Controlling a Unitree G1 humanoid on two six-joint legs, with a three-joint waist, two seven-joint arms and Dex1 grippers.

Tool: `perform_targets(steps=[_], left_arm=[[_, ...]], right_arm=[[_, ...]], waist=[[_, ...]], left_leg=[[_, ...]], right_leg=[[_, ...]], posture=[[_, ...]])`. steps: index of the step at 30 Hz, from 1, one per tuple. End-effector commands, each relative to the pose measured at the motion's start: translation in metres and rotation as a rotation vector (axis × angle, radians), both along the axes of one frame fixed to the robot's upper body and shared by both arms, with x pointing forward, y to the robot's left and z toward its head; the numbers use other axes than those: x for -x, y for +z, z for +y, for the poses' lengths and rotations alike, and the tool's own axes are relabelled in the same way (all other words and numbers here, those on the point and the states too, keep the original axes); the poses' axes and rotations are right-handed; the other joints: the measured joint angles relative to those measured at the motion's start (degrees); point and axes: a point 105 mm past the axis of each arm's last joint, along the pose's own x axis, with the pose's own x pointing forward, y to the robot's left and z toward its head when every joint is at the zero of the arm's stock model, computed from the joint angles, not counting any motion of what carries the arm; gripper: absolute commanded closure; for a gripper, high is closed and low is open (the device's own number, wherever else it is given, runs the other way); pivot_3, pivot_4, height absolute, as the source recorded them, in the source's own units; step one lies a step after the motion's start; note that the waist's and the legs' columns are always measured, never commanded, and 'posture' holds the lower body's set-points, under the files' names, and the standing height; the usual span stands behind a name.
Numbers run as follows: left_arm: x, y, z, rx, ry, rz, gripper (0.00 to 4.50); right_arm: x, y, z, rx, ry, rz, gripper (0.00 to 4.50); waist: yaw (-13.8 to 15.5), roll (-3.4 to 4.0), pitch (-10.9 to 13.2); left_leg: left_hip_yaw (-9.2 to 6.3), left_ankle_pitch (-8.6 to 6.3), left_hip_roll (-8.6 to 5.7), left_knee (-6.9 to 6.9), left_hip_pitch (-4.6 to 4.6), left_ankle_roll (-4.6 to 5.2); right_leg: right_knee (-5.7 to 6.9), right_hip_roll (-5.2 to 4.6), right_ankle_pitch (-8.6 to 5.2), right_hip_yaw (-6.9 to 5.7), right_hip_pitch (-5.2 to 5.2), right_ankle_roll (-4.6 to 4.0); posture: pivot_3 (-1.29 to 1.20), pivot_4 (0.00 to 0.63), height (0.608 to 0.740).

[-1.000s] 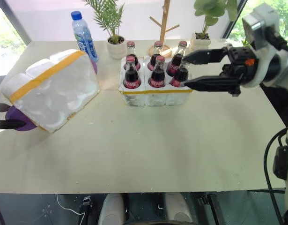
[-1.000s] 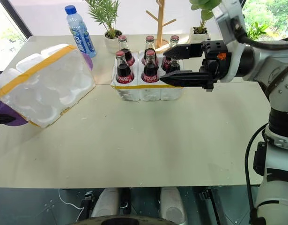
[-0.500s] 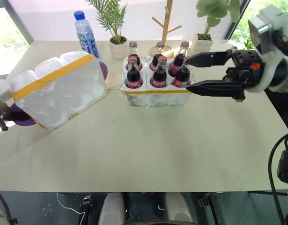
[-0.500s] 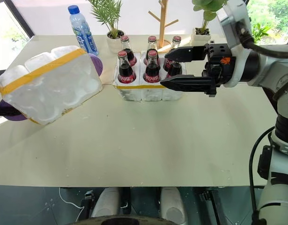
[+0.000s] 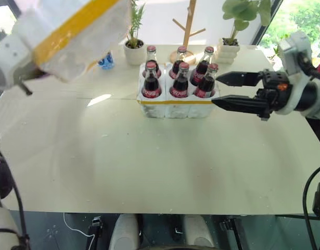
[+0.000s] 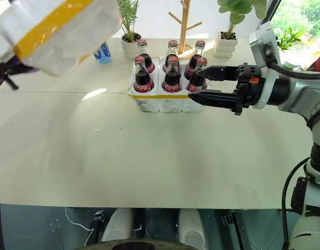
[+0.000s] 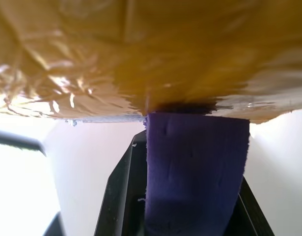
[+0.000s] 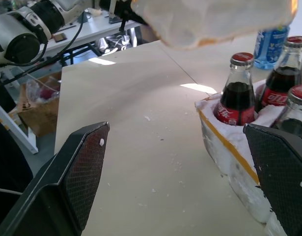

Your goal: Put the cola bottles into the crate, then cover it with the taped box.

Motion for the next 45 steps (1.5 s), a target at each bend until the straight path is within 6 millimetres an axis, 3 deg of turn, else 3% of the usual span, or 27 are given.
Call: perform_targets(steps=[1, 4, 9, 23, 27, 28, 34, 37, 40, 42, 44, 45], left_arm=[[0.0, 0.05, -0.041, -0.059, -0.06, -0.28, 3.76], [-0.001, 0.063, -0.076, -0.199, -0.11, -0.449, 3.76], [-0.009, 0.062, -0.121, -0.317, -0.18, -0.615, 3.76], [-0.042, 0.011, -0.183, -0.598, -0.268, -0.663, 3.76], [-0.044, -0.014, -0.179, -0.658, -0.281, -0.607, 3.76], [-0.043, -0.018, -0.177, -0.657, -0.283, -0.597, 2.98], [-0.035, -0.035, -0.169, -0.66, -0.312, -0.553, 0.06], [-0.018, -0.05, -0.15, -0.674, -0.347, -0.503, 0.06], [-0.001, -0.047, -0.13, -0.633, -0.336, -0.494, 0.06], [0.009, -0.038, -0.111, -0.532, -0.297, -0.473, 0.06], [0.016, -0.03, -0.083, -0.32, -0.208, -0.388, 0.06], [0.02, -0.034, -0.067, -0.183, -0.178, -0.273, 0.06]], right_arm=[[0.006, 0.008, -0.006, -0.01, -0.038, -0.043, 0.0], [0.006, 0.005, -0.01, -0.022, -0.067, -0.03, 0.0], [0.004, -0.003, -0.017, -0.042, -0.115, -0.005, 0.0], [0.008, -0.01, -0.018, -0.115, -0.182, 0.022, 0.0], [0.009, -0.013, -0.018, -0.131, -0.205, 0.03, 0.0], [0.009, -0.014, -0.018, -0.133, -0.21, 0.032, 0.0], [0.008, -0.017, -0.019, -0.144, -0.228, 0.044, 0.0], [0.006, -0.022, -0.021, -0.147, -0.242, 0.061, 0.0], [0.004, -0.026, -0.025, -0.15, -0.257, 0.074, 0.0], [0.002, -0.03, -0.029, -0.15, -0.273, 0.086, 0.0], [0.0, -0.035, -0.035, -0.134, -0.298, 0.097, 0.0], [-0.001, -0.038, -0.039, -0.116, -0.31, 0.099, 0.0]], waist=[[0.15, 0.0, 0.0], [0.08, 0.0, 0.0], [0.25, 0.0, 0.0], [0.24, -0.01, 0.0], [0.07, 0.0, 0.0], [0.07, 0.0, 0.0], [0.21, -0.01, 0.0], [-0.07, 0.0, -0.01], [-0.24, 0.01, -0.01], [-0.11, 0.01, -0.01], [-0.03, 0.01, -0.01], [0.03, 0.01, -0.01]], left_leg=[[-0.01, 0.0, 0.0, 0.0, 0.0, 0.0], [-0.01, 0.01, -0.01, 0.03, 0.0, 0.0], [-0.01, 0.01, -0.02, 0.03, 0.07, -0.01], [-0.07, 0.01, -0.05, 0.03, 0.11, 0.0], [-0.07, 0.01, -0.04, 0.03, 0.12, 0.0], [-0.07, 0.01, -0.03, 0.02, 0.13, 0.0], [-0.07, 0.01, -0.03, 0.02, 0.12, 0.01], [-0.08, 0.01, -0.02, 0.02, 0.14, 0.01], [-0.08, 0.02, 0.03, 0.0, 0.18, 0.0], [-0.09, 0.03, 0.04, 0.01, 0.17, -0.02], [-0.09, 0.03, 0.04, 0.03, 0.18, -0.02], [-0.09, 0.03, 0.04, 0.04, 0.19, -0.02]], right_leg=[[0.0, 0.02, 0.0, 0.0, 0.0, 0.0], [0.02, 0.02, 0.0, 0.01, 0.01, 0.0], [0.02, 0.04, 0.01, 0.01, 0.06, 0.01], [-0.03, 0.06, 0.02, 0.01, 0.16, 0.04], [-0.02, 0.07, 0.02, 0.01, 0.15, 0.04], [-0.02, 0.07, 0.02, 0.01, 0.15, 0.04], [-0.02, 0.05, 0.01, 0.01, 0.16, 0.04], [-0.02, 0.06, 0.02, 0.02, 0.17, 0.04], [0.01, 0.09, 0.01, 0.03, 0.17, 0.03], [0.01, 0.09, 0.01, 0.03, 0.17, 0.02], [0.0, 0.04, 0.01, 0.03, 0.22, 0.03], [-0.01, 0.02, 0.01, 0.03, 0.25, 0.03]], posture=[[0.0, 0.15, 0.74], [0.0, 0.15, 0.74], [0.0, 0.15, 0.74], [0.0, 0.15, 0.74], [0.0, 0.15, 0.74], [0.0, 0.15, 0.74], [0.0, 0.15, 0.74], [0.0, 0.15, 0.74], [0.0, 0.15, 0.74], [0.0, 0.15, 0.74], [0.0, 0.15, 0.74], [0.0, 0.15, 0.74]])
